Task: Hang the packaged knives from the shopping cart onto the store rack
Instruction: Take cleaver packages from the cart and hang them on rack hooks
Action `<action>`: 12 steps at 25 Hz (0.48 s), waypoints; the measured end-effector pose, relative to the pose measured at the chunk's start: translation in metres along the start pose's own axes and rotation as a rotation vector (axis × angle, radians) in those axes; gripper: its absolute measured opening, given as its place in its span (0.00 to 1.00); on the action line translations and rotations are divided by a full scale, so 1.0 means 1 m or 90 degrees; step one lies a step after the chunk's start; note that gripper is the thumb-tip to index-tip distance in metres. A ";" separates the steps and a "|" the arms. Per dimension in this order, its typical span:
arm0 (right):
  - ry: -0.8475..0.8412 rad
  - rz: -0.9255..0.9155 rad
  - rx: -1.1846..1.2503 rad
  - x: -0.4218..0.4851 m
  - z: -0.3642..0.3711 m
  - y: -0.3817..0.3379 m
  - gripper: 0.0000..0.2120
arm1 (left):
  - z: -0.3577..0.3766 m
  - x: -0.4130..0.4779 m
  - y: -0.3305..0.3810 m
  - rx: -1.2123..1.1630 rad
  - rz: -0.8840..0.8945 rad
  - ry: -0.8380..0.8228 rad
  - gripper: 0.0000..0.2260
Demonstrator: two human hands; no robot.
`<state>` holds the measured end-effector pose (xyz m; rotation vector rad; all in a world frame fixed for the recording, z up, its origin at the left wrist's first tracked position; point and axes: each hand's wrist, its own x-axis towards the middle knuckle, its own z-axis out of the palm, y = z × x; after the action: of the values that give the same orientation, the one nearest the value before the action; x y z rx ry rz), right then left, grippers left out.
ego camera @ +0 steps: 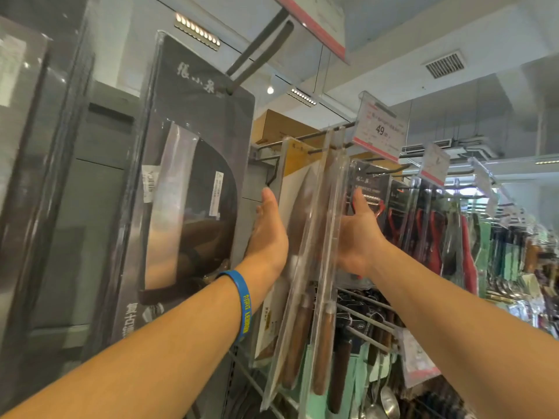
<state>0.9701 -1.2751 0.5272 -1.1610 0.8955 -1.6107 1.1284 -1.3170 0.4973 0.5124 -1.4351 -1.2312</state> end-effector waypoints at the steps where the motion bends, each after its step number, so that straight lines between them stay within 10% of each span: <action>1: -0.008 0.000 -0.007 0.001 0.002 0.001 0.50 | 0.001 0.001 -0.001 -0.002 0.020 -0.010 0.32; 12: 0.086 -0.082 -0.061 -0.024 0.013 0.003 0.45 | -0.002 -0.015 -0.004 -0.016 0.070 -0.096 0.40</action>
<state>0.9860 -1.2532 0.5214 -1.2086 1.0116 -1.7843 1.1337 -1.3067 0.4869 0.3252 -1.5504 -1.2195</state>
